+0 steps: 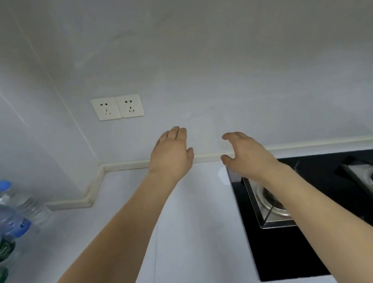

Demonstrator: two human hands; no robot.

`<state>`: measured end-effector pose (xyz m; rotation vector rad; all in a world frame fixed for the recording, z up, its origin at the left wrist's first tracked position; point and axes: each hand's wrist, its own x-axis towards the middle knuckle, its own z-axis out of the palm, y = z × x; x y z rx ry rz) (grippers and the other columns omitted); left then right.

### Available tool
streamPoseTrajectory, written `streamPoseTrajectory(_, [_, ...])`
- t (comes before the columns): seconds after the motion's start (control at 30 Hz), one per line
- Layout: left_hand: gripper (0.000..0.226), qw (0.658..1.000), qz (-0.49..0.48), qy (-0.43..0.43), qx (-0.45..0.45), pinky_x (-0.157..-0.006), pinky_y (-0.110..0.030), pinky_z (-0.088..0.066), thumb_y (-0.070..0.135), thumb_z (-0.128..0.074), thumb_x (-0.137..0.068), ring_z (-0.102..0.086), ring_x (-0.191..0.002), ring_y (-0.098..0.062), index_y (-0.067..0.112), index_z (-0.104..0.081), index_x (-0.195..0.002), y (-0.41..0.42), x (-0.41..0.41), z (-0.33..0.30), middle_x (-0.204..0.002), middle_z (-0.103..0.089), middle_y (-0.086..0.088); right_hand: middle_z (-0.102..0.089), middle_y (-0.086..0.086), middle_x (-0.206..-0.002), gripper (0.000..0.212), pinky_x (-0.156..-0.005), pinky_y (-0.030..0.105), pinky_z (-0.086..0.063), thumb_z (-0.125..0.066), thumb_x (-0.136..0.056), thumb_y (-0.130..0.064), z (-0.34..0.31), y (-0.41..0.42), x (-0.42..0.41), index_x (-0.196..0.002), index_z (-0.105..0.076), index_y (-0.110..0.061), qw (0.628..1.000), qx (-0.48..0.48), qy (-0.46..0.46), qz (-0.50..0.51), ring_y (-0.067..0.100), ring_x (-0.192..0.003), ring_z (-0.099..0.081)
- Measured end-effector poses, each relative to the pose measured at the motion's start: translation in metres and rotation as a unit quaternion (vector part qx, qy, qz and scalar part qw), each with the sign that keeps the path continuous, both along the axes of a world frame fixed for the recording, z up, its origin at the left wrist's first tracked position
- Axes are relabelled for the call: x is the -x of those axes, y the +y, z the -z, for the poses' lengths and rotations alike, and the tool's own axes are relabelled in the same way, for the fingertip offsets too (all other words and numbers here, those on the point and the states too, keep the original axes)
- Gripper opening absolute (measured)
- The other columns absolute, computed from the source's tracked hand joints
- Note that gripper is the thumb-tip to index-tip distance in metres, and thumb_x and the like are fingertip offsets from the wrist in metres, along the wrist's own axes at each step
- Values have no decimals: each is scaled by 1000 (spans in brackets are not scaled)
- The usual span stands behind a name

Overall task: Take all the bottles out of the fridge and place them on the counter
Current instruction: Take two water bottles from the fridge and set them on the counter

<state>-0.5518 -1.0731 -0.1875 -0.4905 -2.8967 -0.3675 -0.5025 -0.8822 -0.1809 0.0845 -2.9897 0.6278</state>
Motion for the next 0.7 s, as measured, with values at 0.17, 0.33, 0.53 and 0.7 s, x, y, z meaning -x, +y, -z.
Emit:
streamPoseTrajectory(0.17, [57, 996, 89, -2, -9, -115, -33, -24, 31, -46, -98, -25, -143, -24, 12, -29, -149, 49, -3, 6, -157, -26, -5, -37, 5, -150, 61, -106, 32, -37, -56, -94, -24, 2, 31, -31, -148, -30, -12, 997, 0, 6, 81, 23, -132, -42])
streamPoseTrajectory(0.33, [58, 985, 171, 0, -7, -115, -34, -23, 30, -46, -98, -23, -144, -24, 14, -27, -150, 111, -23, -5, -159, -23, -4, -38, 3, -149, 58, -97, 32, -42, -55, -93, -24, -10, 83, -76, -146, -34, -15, 986, -5, 17, 166, 22, -120, -51])
streamPoseTrajectory(0.53, [58, 967, 255, 25, -3, -116, -35, -23, 30, -48, -97, -25, -143, -25, 12, -29, -149, 195, -65, -24, -157, -27, -6, -41, 5, -146, 56, -100, 34, -40, -54, -91, -21, -20, 149, -141, -144, -37, -13, 969, -16, 29, 246, 24, -128, -44])
streamPoseTrajectory(0.7, [56, 948, 316, 25, -13, -114, -35, -25, 29, -47, -97, -27, -142, -25, 12, -31, -148, 277, -128, -27, -156, -29, -6, -45, 6, -143, 56, -102, 34, -40, -55, -89, -19, -20, 214, -216, -143, -39, -12, 951, -2, 31, 307, 23, -128, -44])
